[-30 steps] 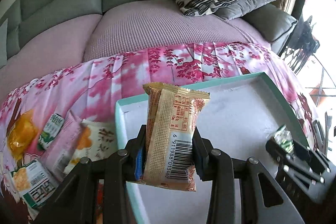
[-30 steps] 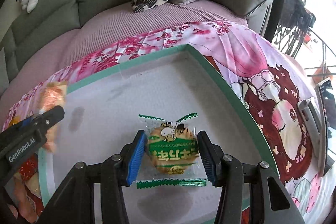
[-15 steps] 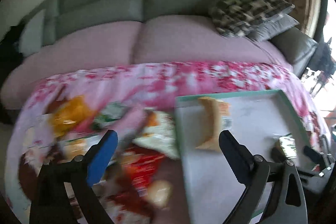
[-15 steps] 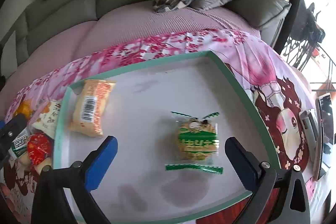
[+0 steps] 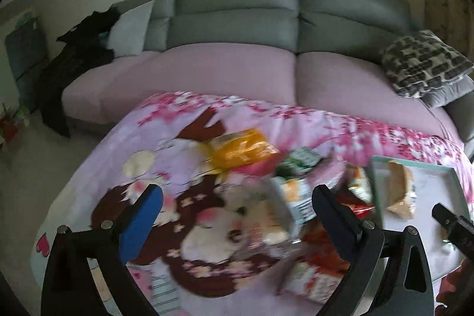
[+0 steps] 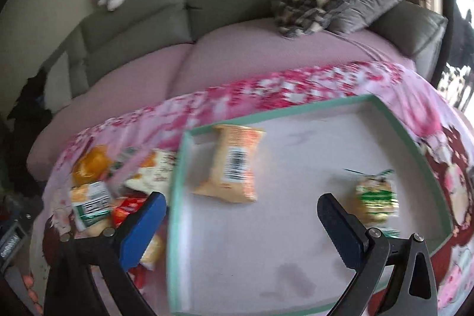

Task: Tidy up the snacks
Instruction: 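Move both tools back toward the snack pile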

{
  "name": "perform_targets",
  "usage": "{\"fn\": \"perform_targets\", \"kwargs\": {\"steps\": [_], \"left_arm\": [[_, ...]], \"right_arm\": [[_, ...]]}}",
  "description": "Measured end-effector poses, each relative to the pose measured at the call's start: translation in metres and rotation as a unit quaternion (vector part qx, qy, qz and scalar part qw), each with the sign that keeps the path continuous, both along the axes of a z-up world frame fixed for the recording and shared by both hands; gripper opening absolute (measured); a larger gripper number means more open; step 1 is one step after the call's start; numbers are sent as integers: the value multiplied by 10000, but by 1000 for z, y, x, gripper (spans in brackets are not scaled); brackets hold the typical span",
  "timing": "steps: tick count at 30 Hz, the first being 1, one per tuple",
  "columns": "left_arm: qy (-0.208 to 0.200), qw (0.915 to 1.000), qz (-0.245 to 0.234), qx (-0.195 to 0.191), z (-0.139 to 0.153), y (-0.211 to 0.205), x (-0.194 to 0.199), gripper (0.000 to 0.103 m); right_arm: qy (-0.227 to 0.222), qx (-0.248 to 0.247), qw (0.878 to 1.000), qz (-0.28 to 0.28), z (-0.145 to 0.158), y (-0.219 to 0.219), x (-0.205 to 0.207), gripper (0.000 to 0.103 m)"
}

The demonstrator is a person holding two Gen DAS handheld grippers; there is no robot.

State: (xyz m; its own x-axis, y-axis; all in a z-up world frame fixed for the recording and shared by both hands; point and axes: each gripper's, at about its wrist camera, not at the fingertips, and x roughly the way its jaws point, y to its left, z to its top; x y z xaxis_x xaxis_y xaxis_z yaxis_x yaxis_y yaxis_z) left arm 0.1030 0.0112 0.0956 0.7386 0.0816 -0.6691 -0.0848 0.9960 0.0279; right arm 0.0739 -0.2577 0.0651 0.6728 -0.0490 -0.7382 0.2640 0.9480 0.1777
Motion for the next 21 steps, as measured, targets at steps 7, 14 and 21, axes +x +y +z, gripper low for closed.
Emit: {"fn": "perform_targets", "kwargs": {"steps": [7,14,21], "left_arm": [[161,9988,457,-104,-14,45,-5,101],[243,9957,761,-464,-23,83,-8,101],[466,9942,638,-730,-34,89,-5,101]], "right_arm": [[22,-109,9982,584,-3,49,14,103],[216,-221,9950,946,-12,80,22,103],[648,-346,9886,1315,-27,106,21,103]]}}
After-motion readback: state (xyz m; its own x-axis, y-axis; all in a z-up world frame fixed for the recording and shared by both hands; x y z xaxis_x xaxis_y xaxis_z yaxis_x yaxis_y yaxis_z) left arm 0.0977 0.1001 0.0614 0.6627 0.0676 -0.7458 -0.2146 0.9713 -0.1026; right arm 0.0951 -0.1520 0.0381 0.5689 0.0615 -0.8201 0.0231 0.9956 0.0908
